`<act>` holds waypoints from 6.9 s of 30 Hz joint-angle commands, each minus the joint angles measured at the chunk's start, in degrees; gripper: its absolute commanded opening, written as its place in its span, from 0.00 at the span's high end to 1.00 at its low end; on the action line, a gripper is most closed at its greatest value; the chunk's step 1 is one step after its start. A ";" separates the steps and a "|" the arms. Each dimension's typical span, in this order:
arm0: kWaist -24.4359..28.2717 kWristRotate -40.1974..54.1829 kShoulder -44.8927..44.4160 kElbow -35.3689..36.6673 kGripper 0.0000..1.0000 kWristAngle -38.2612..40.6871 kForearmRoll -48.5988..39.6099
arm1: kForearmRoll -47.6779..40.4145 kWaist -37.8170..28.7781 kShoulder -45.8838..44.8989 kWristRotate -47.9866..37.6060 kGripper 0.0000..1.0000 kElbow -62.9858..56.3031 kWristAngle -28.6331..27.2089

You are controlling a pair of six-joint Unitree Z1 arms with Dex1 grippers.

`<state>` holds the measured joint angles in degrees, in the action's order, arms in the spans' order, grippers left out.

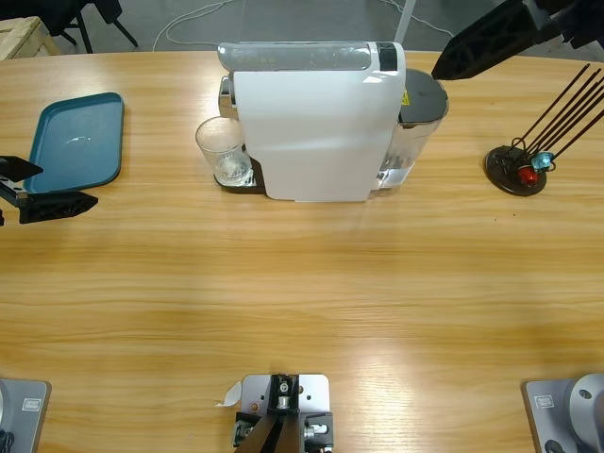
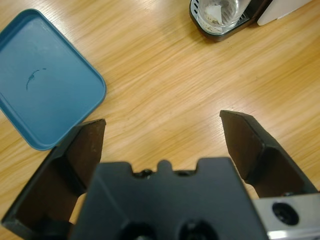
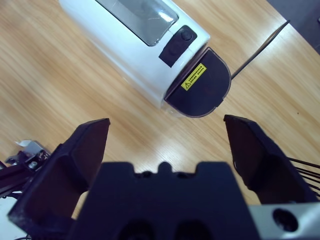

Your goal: Pour coffee

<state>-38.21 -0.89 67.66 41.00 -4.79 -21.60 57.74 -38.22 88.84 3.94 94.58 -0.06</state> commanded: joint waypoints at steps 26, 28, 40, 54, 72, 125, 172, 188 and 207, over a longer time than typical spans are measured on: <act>-2.13 2.43 -3.34 -8.53 0.00 -1.72 11.94 | -48.00 -3.36 -31.53 -1.25 0.01 -63.70 -0.38; -2.12 4.16 -4.10 -9.44 0.00 -1.81 13.10 | -49.92 -3.36 -32.06 -1.51 0.01 -64.95 -0.38; -3.80 4.49 -7.86 -17.74 0.00 -1.19 26.24 | -55.93 -4.64 -32.08 -3.13 0.00 -69.41 -0.73; -3.98 4.58 -7.37 -19.45 0.00 -0.35 29.92 | -56.76 -4.68 -29.65 -3.67 0.00 -69.89 -0.82; -4.44 4.24 -7.10 -21.31 0.06 0.48 33.47 | -56.86 -4.68 -29.78 -3.94 0.00 -70.15 -1.17; -4.86 5.58 11.64 -12.54 0.05 3.10 41.84 | -58.89 -4.68 -25.13 -3.94 0.00 -69.90 -0.65; -1.15 4.30 36.97 2.07 0.02 13.63 43.66 | -60.36 -4.68 -23.76 -3.67 0.00 -69.89 -1.63; -0.64 4.47 39.39 2.07 0.27 16.83 43.93 | -60.56 -4.68 -23.27 -3.59 0.00 -69.89 -2.02; 3.62 4.30 28.48 -2.01 0.44 13.96 39.43 | -60.56 -4.68 -22.64 -3.57 0.00 -69.89 -3.18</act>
<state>-36.91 3.81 100.27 40.61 11.44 20.45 -2.52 -42.22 65.51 0.52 26.36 -2.62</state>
